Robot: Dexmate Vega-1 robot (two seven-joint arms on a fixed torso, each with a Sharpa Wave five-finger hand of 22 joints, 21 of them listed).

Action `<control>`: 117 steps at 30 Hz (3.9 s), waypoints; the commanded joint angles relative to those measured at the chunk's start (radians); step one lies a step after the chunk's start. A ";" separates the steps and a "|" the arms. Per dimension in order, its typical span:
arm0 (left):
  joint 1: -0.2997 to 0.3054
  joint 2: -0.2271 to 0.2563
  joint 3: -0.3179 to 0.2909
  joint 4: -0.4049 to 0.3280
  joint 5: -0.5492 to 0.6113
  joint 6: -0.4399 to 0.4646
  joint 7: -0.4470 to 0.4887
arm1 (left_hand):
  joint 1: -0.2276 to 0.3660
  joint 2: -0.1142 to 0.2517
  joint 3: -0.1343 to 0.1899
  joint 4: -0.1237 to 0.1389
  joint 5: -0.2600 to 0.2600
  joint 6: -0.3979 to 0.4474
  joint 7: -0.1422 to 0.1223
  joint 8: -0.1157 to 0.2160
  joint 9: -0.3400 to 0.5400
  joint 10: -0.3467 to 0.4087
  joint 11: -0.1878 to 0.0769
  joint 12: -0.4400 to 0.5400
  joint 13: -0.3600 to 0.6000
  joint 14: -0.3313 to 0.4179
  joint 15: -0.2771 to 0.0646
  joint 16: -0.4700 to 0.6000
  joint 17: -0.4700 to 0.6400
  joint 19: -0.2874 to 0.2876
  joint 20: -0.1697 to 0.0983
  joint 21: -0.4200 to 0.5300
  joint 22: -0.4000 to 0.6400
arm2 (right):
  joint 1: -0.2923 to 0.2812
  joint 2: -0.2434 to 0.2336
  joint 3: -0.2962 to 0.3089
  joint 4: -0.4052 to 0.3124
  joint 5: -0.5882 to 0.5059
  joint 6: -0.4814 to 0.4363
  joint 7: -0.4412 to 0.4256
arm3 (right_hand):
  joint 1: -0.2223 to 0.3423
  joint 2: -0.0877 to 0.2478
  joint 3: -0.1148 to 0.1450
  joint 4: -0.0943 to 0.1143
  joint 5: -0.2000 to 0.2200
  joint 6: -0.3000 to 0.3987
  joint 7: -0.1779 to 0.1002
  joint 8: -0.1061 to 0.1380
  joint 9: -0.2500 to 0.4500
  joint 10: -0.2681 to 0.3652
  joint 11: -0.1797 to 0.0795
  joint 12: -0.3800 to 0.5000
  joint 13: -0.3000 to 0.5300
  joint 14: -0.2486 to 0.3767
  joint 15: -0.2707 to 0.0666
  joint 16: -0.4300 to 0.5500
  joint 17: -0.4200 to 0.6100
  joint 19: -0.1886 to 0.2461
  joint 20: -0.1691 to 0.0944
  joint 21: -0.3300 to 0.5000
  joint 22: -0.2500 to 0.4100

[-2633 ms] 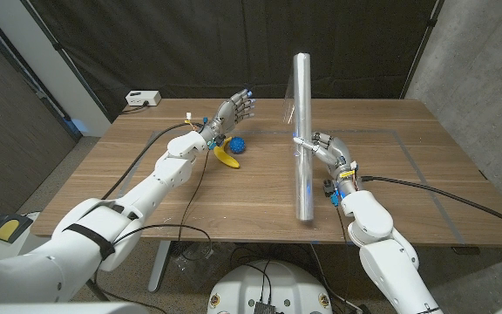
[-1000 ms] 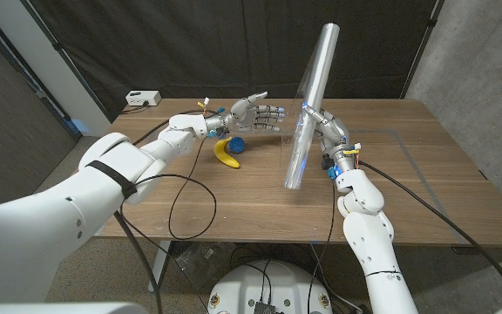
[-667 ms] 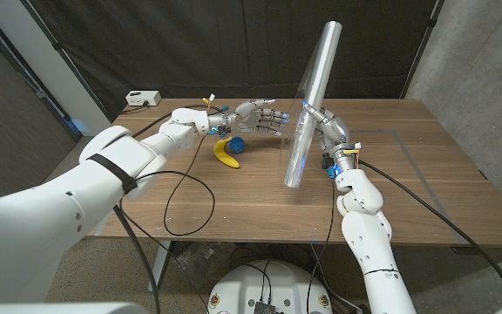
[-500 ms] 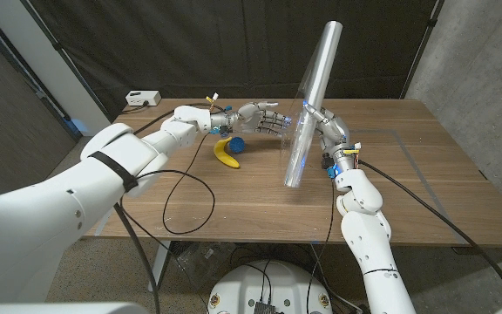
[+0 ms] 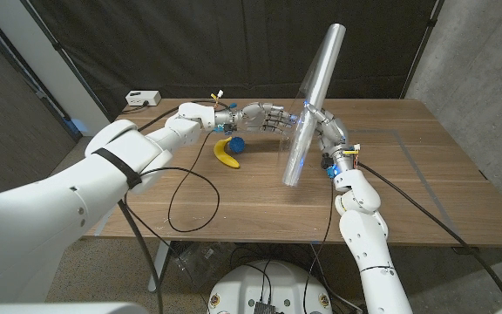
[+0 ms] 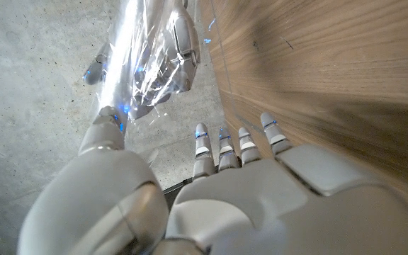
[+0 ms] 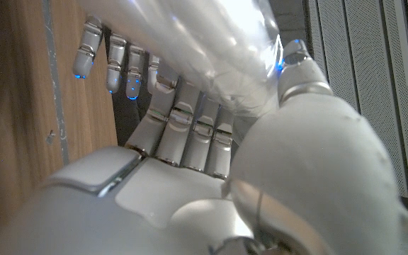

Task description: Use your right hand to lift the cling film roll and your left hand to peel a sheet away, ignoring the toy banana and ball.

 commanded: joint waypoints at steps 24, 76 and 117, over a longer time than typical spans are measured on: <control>0.022 -0.027 -0.075 -0.014 -0.074 -0.158 -0.086 | 0.301 0.270 0.142 0.052 -0.095 0.690 0.041 0.244 0.047 0.494 -0.181 0.216 0.101 0.421 -0.209 0.234 0.145 0.214 -0.082 0.175 0.059 | 0.075 0.066 0.085 0.138 0.139 -0.073 0.210 | 0.117 0.163 0.184 0.003 0.018 0.057 -0.079 -0.004 0.015 0.106 -0.117 -0.013 0.012 0.113 -0.185 -0.036 -0.037 -0.014 -0.130 -0.008 0.007; 0.135 0.107 -0.071 -0.378 -0.052 -0.189 0.022 | 0.401 0.252 0.163 0.022 -0.100 0.738 0.116 0.321 0.091 0.499 -0.190 0.353 0.243 0.423 -0.220 0.302 0.351 0.197 -0.124 0.299 0.102 | 0.177 0.110 0.210 0.276 0.162 -0.282 0.443 | -0.830 0.021 -0.015 0.254 -0.069 -0.547 0.068 -0.154 -0.107 -0.424 0.146 -0.310 -0.256 -0.382 0.081 -0.367 -0.318 -0.079 0.195 -0.464 -0.288; 0.279 0.195 -0.194 -0.821 0.032 -0.072 0.200 | 0.434 0.241 0.175 0.019 -0.088 0.739 0.146 0.357 0.140 0.501 -0.208 0.409 0.292 0.450 -0.240 0.301 0.399 0.196 -0.141 0.371 0.109 | 0.168 0.164 0.292 0.299 0.183 -0.312 0.451 | -0.970 -0.047 -0.103 0.289 -0.053 -0.558 0.057 -0.148 -0.112 -0.448 0.167 -0.308 -0.273 -0.397 0.110 -0.373 -0.337 -0.043 0.244 -0.531 -0.291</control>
